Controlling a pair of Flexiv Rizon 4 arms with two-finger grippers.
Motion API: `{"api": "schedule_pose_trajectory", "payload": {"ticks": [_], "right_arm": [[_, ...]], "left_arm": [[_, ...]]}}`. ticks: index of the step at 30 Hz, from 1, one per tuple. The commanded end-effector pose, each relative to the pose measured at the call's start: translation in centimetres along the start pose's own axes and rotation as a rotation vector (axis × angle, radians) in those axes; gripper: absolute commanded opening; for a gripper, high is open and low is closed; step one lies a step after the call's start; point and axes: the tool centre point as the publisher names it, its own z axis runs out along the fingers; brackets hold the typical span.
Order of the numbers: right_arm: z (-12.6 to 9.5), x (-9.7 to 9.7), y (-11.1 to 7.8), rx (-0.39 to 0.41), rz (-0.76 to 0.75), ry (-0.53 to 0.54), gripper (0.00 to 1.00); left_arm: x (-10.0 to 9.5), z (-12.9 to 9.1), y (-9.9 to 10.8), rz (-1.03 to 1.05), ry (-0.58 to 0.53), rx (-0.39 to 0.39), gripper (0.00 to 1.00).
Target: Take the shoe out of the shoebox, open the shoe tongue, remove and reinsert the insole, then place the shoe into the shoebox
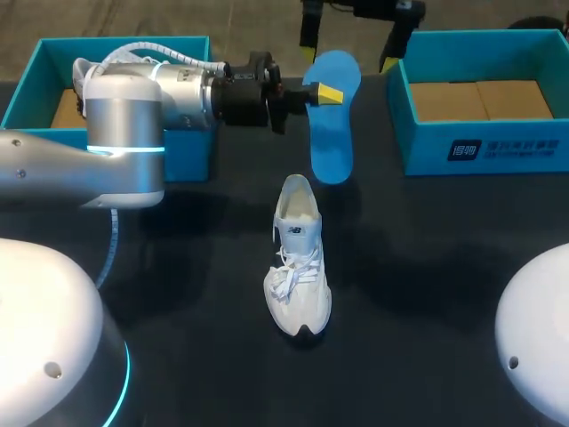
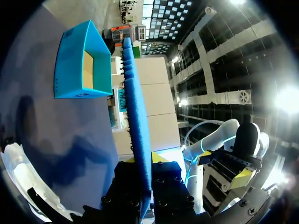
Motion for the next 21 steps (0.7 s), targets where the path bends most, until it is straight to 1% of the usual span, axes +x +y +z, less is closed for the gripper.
{"api": "schedule_pose_trajectory", "payload": {"ticks": [1,11,21], "right_arm": [[0.50,0.71,0.40,0.007,0.004,-0.073,1.00],[1.08,1.19,0.69,0.025,0.001,-0.065,1.00],[1.04,1.27,0.72,0.026,-0.003,-0.051,1.00]], "left_arm": [[0.02,-0.01,0.04,0.000,-0.002,0.000,0.00],[0.02,-0.01,0.04,0.000,-0.002,0.000,0.00],[0.02,-0.01,0.04,0.000,-0.002,0.000,0.00]]}}
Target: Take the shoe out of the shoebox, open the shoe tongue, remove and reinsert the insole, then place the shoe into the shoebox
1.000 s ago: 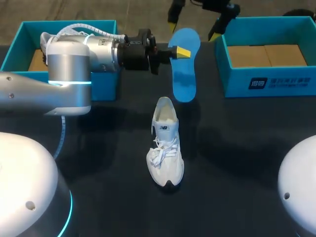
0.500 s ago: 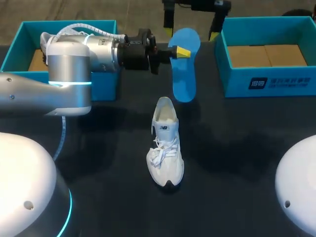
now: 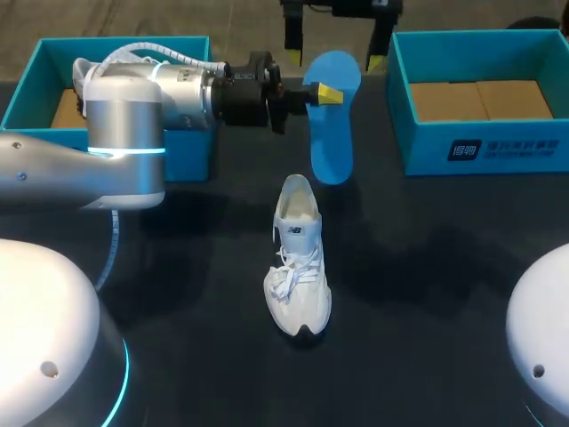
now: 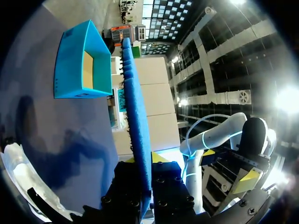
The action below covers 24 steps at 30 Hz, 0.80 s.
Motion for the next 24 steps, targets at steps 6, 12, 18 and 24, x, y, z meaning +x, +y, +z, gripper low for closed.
{"api": "schedule_pose_trajectory", "payload": {"ticks": [6,12,18,24], "right_arm": [[0.0,-0.1,-0.1,-0.002,0.001,0.003,1.00],[0.0,-0.1,-0.1,-0.002,0.001,0.003,1.00],[0.0,-0.1,-0.1,-0.002,0.001,0.003,1.00],[0.0,-1.2,0.3,0.012,0.004,0.027,1.00]], "left_arm": [[0.0,0.0,0.0,0.000,-0.003,0.000,0.00],[0.0,0.0,0.0,0.000,-0.003,0.000,0.00],[0.0,0.0,0.0,0.000,-0.003,0.000,0.00],[0.0,0.0,0.0,0.000,-0.003,0.000,0.00]]}}
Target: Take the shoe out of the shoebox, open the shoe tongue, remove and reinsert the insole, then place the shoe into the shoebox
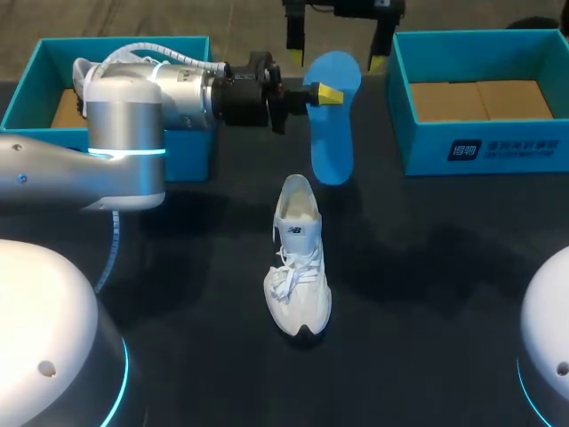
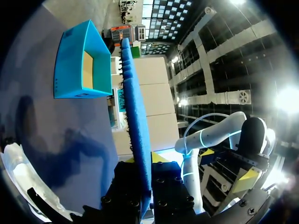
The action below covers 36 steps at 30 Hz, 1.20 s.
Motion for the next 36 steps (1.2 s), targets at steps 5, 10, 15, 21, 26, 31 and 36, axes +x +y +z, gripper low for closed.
{"api": "schedule_pose_trajectory", "payload": {"ticks": [5,10,15,21,26,31,36], "right_arm": [[-0.1,-1.7,0.5,0.018,-0.002,0.052,1.00],[-0.4,-2.9,0.9,0.029,0.017,0.120,1.00],[-0.5,-4.1,1.4,0.041,0.031,0.184,1.00],[-0.6,-5.1,1.8,0.066,0.035,0.260,1.00],[-0.3,-5.8,2.1,0.081,0.047,0.338,1.00],[-0.2,-6.4,2.5,0.093,0.049,0.410,1.00],[0.2,-6.6,3.0,0.121,0.065,0.639,1.00]], "left_arm": [[0.0,0.0,0.0,0.000,-0.003,-0.001,0.00],[0.0,0.0,0.0,0.000,-0.003,-0.001,0.00],[0.0,0.0,0.0,0.000,-0.003,-0.001,0.00],[0.0,0.0,0.0,0.000,-0.003,-0.001,0.00],[0.0,0.0,0.0,0.000,-0.003,-0.001,0.00],[0.0,0.0,0.0,0.000,-0.003,-0.001,0.00],[0.0,0.0,0.0,0.000,-0.003,-0.001,0.00]]}}
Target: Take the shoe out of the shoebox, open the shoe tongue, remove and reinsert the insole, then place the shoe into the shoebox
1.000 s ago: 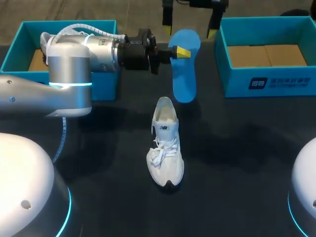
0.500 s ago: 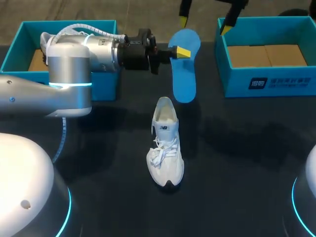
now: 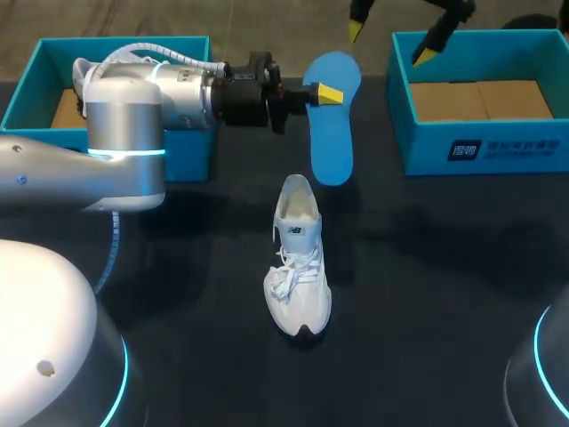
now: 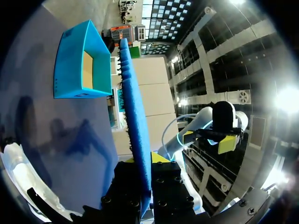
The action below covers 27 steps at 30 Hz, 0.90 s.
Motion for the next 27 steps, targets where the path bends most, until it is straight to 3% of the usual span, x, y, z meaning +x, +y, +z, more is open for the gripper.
{"api": "schedule_pose_trajectory", "payload": {"ticks": [1,8,14,22,27], "right_arm": [[0.4,-0.9,0.6,0.016,-0.007,0.358,1.00],[0.7,-1.6,1.2,-0.047,-0.070,0.616,1.00],[1.0,-2.5,1.8,-0.131,-0.095,0.734,1.00],[2.0,-3.5,2.0,-0.112,-0.155,0.878,1.00],[2.7,-4.2,2.2,-0.073,-0.182,0.886,1.00]], "left_arm": [[0.0,0.0,0.0,0.000,-0.002,0.000,0.00],[0.0,0.0,0.0,0.000,-0.002,0.000,0.00],[0.0,0.0,0.0,0.000,-0.002,0.000,0.00],[0.0,0.0,0.0,0.000,-0.002,0.000,0.00],[0.0,0.0,0.0,0.000,-0.002,0.000,0.00]]}}
